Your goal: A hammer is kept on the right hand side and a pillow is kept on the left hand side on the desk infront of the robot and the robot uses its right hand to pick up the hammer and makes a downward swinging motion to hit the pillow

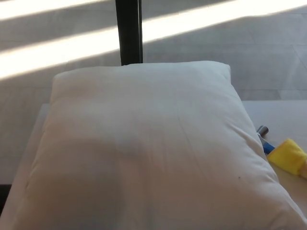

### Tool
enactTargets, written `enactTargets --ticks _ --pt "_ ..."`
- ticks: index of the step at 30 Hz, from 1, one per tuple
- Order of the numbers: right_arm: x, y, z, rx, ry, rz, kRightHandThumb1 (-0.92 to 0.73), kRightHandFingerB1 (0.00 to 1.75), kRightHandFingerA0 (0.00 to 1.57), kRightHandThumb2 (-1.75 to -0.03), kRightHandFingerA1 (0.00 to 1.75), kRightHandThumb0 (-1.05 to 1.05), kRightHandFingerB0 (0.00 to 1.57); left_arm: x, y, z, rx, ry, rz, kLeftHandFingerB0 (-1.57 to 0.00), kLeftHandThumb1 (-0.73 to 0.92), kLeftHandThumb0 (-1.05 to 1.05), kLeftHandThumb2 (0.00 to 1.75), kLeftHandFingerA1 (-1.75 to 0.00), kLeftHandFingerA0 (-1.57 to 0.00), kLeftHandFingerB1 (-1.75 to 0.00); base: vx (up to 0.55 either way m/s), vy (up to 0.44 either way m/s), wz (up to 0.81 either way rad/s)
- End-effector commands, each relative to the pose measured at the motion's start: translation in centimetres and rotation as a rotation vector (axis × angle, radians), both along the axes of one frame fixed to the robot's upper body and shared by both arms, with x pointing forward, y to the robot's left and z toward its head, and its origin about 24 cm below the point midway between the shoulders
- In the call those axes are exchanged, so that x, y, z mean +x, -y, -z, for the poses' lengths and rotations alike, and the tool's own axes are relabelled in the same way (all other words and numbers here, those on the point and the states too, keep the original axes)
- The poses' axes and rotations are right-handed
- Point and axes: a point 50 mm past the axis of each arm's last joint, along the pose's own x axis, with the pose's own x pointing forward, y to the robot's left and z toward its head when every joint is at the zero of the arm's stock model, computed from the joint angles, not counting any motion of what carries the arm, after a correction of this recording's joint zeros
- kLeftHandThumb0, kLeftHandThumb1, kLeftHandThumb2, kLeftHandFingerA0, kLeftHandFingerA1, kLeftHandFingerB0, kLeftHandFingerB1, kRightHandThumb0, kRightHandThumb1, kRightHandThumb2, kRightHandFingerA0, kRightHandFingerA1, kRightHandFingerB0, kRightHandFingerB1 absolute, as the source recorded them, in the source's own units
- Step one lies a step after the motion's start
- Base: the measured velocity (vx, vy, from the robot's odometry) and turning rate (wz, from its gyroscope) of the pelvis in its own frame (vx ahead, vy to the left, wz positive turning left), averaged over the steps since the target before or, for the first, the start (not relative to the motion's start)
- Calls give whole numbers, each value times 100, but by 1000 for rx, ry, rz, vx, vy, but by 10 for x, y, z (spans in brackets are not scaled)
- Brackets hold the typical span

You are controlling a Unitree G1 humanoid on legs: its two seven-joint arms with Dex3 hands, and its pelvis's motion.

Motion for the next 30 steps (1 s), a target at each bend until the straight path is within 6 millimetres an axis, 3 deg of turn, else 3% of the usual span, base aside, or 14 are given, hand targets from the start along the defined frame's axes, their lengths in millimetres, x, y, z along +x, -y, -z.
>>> enactTargets --ticks 1,5,7,8,9,11,16,20,23,25,26,27,28,30 --pt "-9 15 -3 88 51 91 -62 48 51 -58 59 -44 51 -3 -7 -6 32 32 -13 -55 71 -56 61 -53 -74 -47 0 0 0" --pt "-20 23 1 94 -95 202 -70 45 38 -60 54 -46 38 -4 -9 -6 9 60 -57 -56 68 -53 60 -53 -74 -47 0 0 0" --pt "-30 30 3 204 -112 418 -62 50 26 -58 54 -42 49 -2 -9 -7 -11 87 -69 -52 65 -53 62 -56 -70 -48 0 0 0" --pt "-32 32 1 231 -135 498 -47 59 28 -80 60 -46 44 -2 -9 -7 -9 82 -67 -55 69 -51 60 -54 -71 -48 0 0 0" --pt "-32 34 0 266 -90 589 -63 52 32 -58 69 -36 53 -1 -9 -7 24 50 -25 -53 71 -56 61 -52 -73 -46 0 0 0" --pt "-39 39 -1 330 -46 722 -71 46 4 -62 41 -36 28 -1 -8 -8 27 48 -24 -57 70 -58 61 -52 -75 -47 0 0 0" --pt "-57 43 2 408 -47 873 -75 41 0 -62 30 -28 19 0 -9 -7 16 64 -61 -57 69 -55 60 -54 -76 -48 0 0 0" --pt "-68 46 3 380 -61 980 -65 56 4 -60 35 -26 39 -2 -10 -8 13 82 -67 -56 69 -53 60 -54 -72 -48 0 0 0" --pt "-66 49 -2 359 -101 1005 -60 54 1 -74 44 -37 23 -3 -10 -8 13 76 -74 -57 69 -54 60 -54 -75 -48 0 0 0" --pt "-68 57 -10 320 -41 1026 -47 67 0 -93 53 -26 37 -1 -6 -5 1 71 -60 -56 69 -55 60 -53 -73 -47 0 0 0" --pt "-64 60 -13 264 5 1015 -65 63 12 -59 47 -30 58 -1 -7 -5 -4 75 -66 -56 69 -55 61 -53 -72 -47 0 0 0" --pt "-56 64 -21 219 69 987 -63 68 12 -59 52 -36 62 -1 -7 -5 -10 80 -76 -55 69 -55 61 -53 -72 -46 0 0 0" --pt "-46 68 -32 189 93 972 -53 70 15 -85 53 -47 63 0 -7 -6 -12 85 -80 -57 68 -55 61 -53 -72 -48 0 0 0" --pt "-17 82 -68 100 273 782 -73 30 4 -63 37 -53 13 0 -7 -6 -14 80 -69 -57 69 -55 61 -51 -72 -47 0 0 0"
